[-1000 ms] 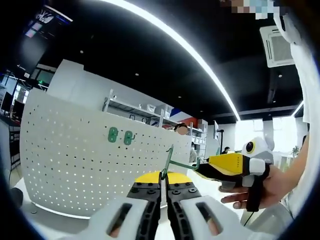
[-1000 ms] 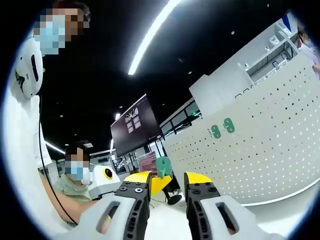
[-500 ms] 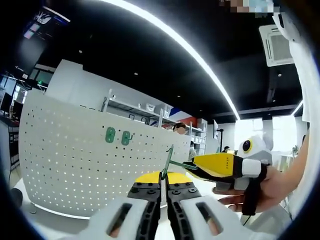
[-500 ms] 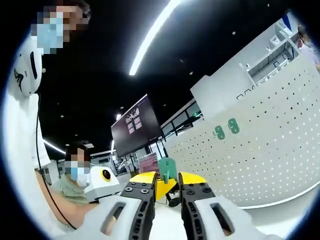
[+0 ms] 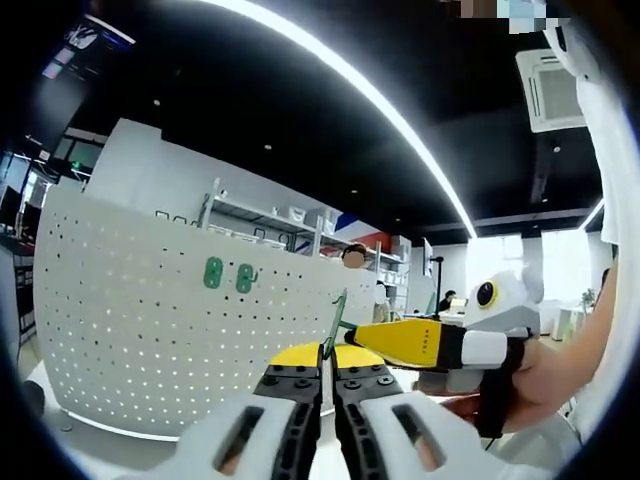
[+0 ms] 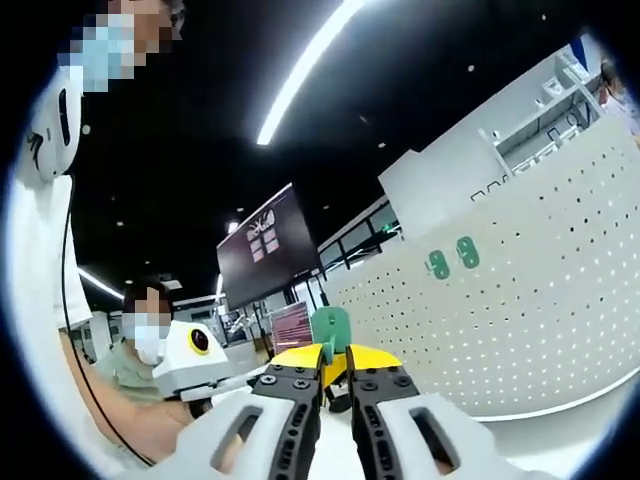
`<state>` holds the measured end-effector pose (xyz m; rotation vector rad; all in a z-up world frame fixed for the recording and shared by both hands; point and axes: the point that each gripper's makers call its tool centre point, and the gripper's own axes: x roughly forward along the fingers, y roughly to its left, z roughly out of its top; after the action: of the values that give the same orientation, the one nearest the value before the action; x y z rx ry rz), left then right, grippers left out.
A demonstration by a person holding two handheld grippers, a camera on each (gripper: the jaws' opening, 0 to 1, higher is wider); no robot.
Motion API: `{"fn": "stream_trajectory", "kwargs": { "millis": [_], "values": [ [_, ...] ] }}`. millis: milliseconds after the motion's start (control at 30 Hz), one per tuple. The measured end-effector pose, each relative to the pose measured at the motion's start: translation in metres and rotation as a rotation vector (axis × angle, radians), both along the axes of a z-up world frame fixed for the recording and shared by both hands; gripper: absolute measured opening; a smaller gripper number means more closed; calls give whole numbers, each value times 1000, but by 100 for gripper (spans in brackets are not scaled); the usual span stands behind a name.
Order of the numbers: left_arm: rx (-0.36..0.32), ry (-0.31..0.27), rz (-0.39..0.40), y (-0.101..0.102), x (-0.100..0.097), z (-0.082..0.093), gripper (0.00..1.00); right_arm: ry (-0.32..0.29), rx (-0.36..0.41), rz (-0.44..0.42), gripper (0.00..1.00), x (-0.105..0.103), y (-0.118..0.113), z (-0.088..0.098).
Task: Insert the hook assembly into the mounting plate slot until the hook locks in place.
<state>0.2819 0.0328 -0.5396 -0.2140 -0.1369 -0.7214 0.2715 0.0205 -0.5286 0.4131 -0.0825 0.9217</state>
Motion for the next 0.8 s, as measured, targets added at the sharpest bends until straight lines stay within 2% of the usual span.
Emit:
{"fn": "stream_trajectory", "kwargs": {
  "millis": [467,800],
  "values": [
    [3,1,8,-3,-2,2,2,-32,3,-16,2,1,1,6],
    [-6,5,0,-4,-4,1,1,-24,13,-25,2,0,0,7]
  ]
}}
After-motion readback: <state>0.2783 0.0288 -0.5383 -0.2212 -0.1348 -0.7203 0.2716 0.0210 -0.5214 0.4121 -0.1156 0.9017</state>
